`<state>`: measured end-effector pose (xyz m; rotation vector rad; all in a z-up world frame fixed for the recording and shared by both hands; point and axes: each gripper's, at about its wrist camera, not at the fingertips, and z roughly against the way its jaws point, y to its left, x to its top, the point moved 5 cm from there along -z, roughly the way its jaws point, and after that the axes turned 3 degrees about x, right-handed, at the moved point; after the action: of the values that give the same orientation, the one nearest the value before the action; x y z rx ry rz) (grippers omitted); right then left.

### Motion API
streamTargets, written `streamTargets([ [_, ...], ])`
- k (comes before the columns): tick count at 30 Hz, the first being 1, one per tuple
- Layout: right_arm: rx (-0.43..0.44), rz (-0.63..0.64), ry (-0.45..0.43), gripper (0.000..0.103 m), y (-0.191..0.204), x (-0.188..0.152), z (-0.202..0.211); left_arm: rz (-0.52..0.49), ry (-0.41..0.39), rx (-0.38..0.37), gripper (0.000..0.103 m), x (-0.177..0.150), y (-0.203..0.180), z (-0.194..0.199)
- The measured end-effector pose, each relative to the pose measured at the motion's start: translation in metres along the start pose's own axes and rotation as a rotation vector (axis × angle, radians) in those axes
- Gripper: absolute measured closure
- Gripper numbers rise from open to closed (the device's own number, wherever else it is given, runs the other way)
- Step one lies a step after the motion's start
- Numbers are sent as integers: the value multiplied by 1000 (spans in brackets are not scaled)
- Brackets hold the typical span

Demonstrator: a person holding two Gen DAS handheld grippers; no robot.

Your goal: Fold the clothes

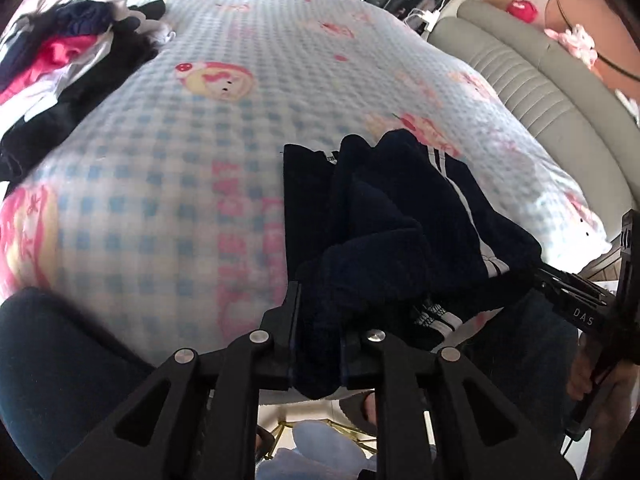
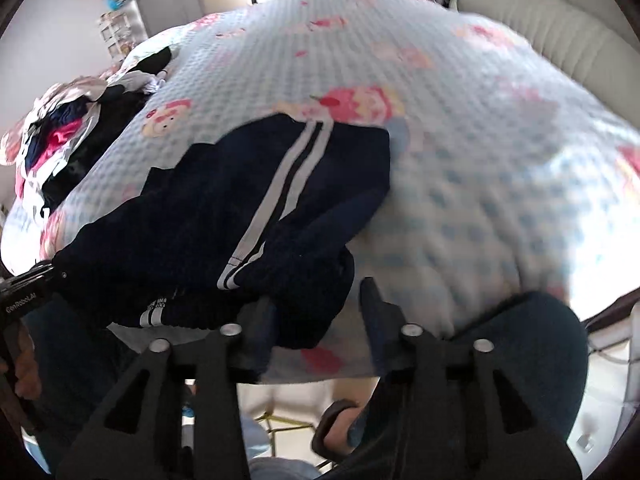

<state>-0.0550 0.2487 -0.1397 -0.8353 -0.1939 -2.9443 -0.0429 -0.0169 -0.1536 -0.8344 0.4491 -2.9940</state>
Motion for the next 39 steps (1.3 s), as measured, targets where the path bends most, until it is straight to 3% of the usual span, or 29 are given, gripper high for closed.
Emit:
streamTargets([
  [3,9,51,-4,57,10,1,3,-3,-29,2,87,7,-2,3],
  [7,41,115,-4,43,22,-1,7,-37,-65,12,87,25,-16,9],
  [15,61,245,72,42,48,-2,-24,-145,-149,37,87,64,-48,27],
  [20,41,289,103,43,59,5,-55,-147,-145,36,87,56,-55,27],
  [21,36,279,120,45,56,5,-63,-145,-129,43,87,51,-54,24],
  [23,23,278,127,76,50,8,-73,-136,-70,65,87,37,-48,11],
  [25,-2,281,99,81,44,11,-69,-128,-14,92,81,20,-41,-1],
  [27,-7,250,63,82,36,15,-60,-102,34,97,49,4,-33,-10],
  [33,-42,106,-33,83,-4,20,-27,-17,132,68,45,-29,-20,-28],
  [35,-24,39,-71,83,-17,19,-9,-26,149,62,50,-37,-23,-33],
  [36,-12,15,-84,83,-19,17,-2,-34,154,63,66,-40,-25,-35],
  [38,12,-14,-91,83,-26,15,7,-55,148,81,86,-39,-29,-37],
  [39,30,-22,-86,83,-28,15,7,-67,134,96,90,-32,-30,-37],
])
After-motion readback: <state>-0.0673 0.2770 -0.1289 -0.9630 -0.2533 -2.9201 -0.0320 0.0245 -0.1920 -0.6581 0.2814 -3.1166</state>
